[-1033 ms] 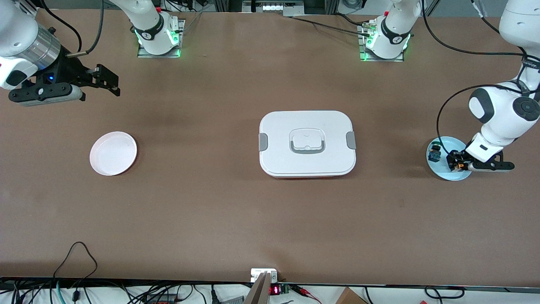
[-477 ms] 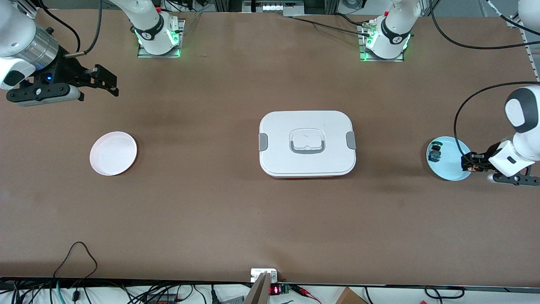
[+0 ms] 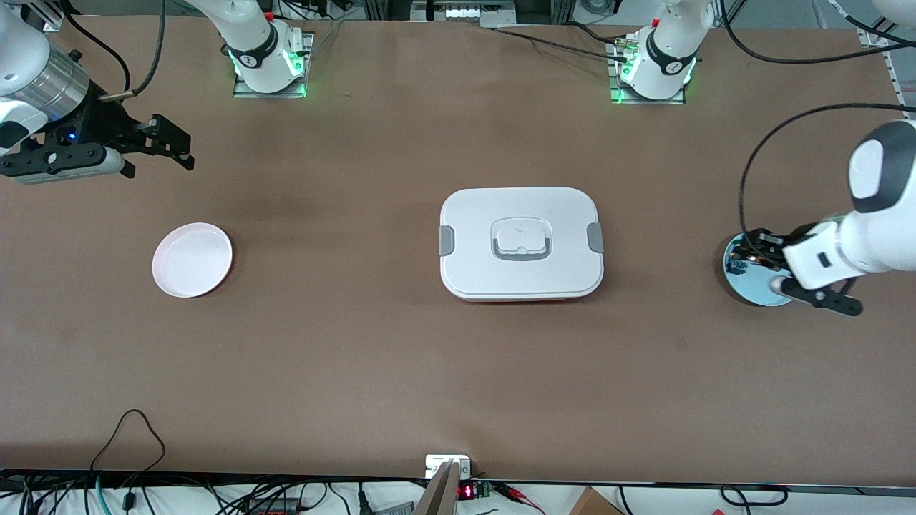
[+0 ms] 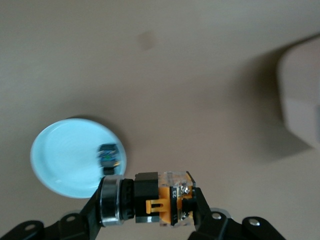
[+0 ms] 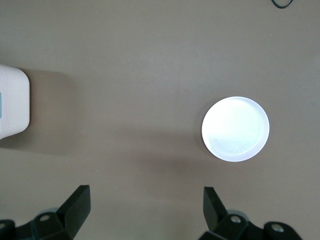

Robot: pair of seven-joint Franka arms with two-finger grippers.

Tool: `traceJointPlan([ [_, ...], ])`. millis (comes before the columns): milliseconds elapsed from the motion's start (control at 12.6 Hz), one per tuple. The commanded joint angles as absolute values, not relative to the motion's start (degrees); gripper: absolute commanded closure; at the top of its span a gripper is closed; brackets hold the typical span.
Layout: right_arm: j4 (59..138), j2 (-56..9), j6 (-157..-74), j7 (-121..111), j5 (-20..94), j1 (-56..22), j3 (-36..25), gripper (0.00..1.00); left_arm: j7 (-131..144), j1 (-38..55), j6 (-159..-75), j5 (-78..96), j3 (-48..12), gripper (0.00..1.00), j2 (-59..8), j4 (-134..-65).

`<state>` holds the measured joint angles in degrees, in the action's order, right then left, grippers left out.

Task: Transfer orange switch to right arm and place
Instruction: 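Close the left gripper on the orange switch and lift it, then carry the switch over the box while the right gripper reaches toward it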

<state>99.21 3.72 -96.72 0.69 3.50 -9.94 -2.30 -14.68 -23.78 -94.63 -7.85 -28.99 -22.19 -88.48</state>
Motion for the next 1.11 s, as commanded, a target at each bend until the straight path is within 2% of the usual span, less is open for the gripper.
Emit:
traceJointPlan([
  [0,97.6,2.0,-96.9,-0.4,4.3,-9.7,-2.1,0.00,-15.6,-24.4,-91.0,-5.5,-38.4,0.76,-22.8,-86.9],
  [79,97.6,1.8,-96.9,-1.0,6.3,-9.8,-1.9,0.00,-15.6,-24.1,-91.0,-2.2,-41.0,0.77,-23.0,-86.9],
  [318,98.0,-1.0,-96.9,-4.2,23.2,-9.9,-2.0,0.00,-15.8,-22.0,-92.1,13.5,-45.9,0.78,-24.0,-86.8],
  [715,98.5,-7.5,-98.7,-12.4,51.5,-10.6,-1.8,0.00,-28.5,-11.0,-101.5,34.5,-46.0,0.79,-26.5,-87.0],
  [1033,99.0,-11.2,-98.8,-15.7,68.3,-10.8,-1.8,0.00,-39.9,-5.7,-116.1,42.4,-46.1,0.78,-26.3,-86.9],
])
